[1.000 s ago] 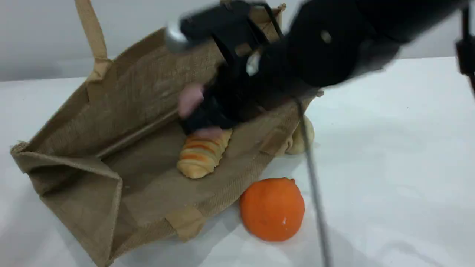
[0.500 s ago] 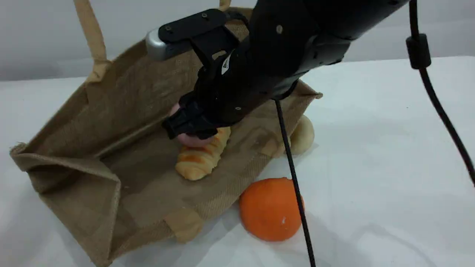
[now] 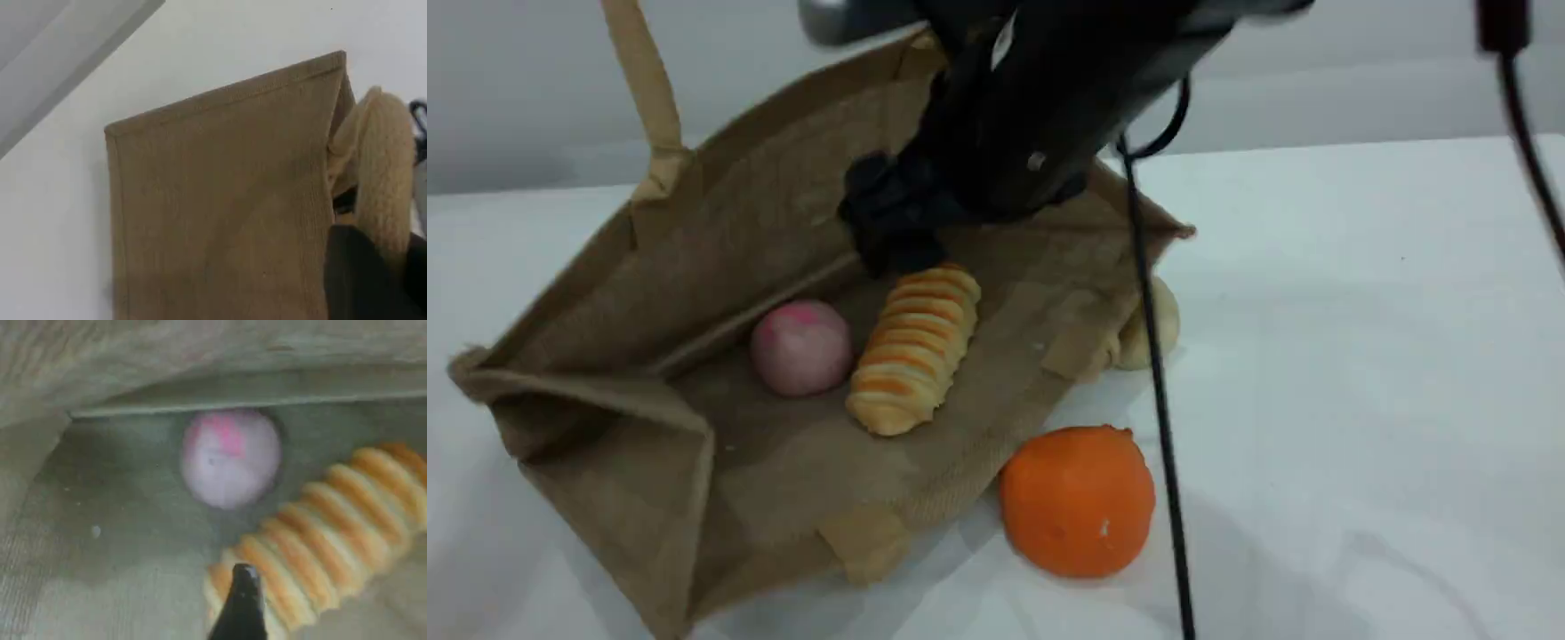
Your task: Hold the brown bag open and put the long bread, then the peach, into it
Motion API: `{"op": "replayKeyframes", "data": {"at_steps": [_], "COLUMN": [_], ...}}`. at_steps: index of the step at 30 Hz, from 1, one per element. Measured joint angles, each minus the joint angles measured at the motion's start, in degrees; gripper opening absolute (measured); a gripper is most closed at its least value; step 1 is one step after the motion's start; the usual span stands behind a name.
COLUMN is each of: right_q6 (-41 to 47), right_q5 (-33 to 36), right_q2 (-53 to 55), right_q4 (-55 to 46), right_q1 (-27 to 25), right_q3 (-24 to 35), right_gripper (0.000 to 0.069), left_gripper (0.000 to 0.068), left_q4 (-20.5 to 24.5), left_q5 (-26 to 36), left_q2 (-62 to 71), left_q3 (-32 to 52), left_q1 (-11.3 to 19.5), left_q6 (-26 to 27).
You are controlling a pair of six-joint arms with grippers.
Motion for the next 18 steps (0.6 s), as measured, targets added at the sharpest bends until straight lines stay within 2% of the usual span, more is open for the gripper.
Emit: {"op": "replayKeyframes", "data": {"at_steps": [9,18], "right_q6": [-0.1,0.4], "right_q5": [12.1,21.7], "right_q2": [-11.8,-24.5], "right_q4": [-3.5,-4.7], "right_q1": [-5.1,-16.8], "right_q3": [0.0,0.0], "right_gripper": [0.0575,0.0575], "left_gripper": [0.0098,0.0098], "left_q4": [0.0,0.1], "left_q5": [0.0,0.0], "left_q2": [0.0,0.0], "left_q3": [0.0,0.0], "left_q1": [0.0,0.0], "left_q6": [0.0,0.0]}}
